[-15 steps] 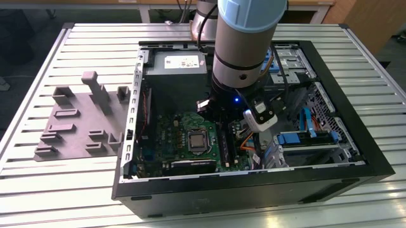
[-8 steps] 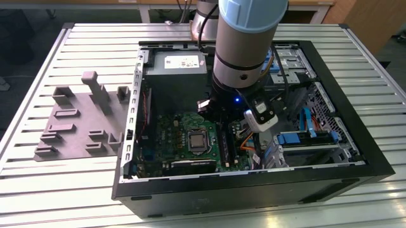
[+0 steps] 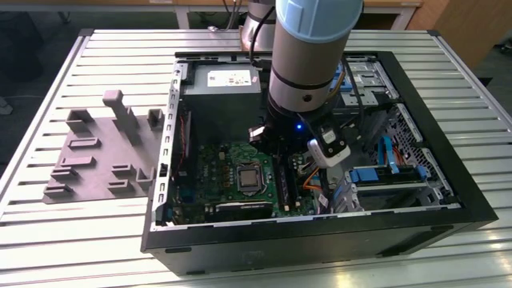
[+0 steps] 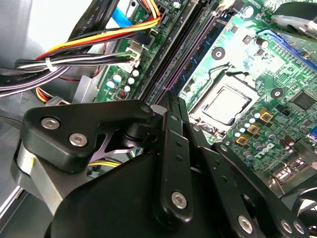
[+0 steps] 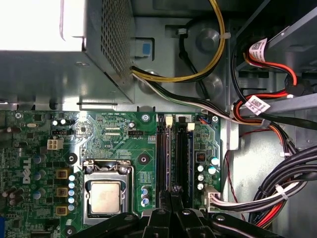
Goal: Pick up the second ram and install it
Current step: 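Insert the second ram into the second slot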
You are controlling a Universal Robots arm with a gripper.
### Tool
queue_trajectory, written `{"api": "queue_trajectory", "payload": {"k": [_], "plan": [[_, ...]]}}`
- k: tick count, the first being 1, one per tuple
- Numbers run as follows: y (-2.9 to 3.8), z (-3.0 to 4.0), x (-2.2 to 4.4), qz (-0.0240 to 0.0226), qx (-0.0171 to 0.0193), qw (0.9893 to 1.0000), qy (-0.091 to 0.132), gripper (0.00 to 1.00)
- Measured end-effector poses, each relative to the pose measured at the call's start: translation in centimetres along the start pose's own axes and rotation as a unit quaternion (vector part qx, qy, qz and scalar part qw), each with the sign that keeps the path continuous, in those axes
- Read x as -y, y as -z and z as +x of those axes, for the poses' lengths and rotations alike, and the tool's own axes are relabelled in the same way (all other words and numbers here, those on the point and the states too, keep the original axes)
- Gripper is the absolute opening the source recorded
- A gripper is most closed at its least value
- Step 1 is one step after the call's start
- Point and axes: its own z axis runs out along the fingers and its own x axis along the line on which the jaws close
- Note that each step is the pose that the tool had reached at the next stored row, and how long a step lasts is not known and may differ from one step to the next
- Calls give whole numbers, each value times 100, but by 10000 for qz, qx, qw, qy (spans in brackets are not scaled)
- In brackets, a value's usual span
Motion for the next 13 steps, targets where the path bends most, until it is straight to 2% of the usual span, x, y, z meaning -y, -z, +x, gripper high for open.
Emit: {"api": "queue_trajectory", "payload": {"k": [13], "plan": [[-15, -1, 8, 0, 0, 10000, 0, 12]]}}
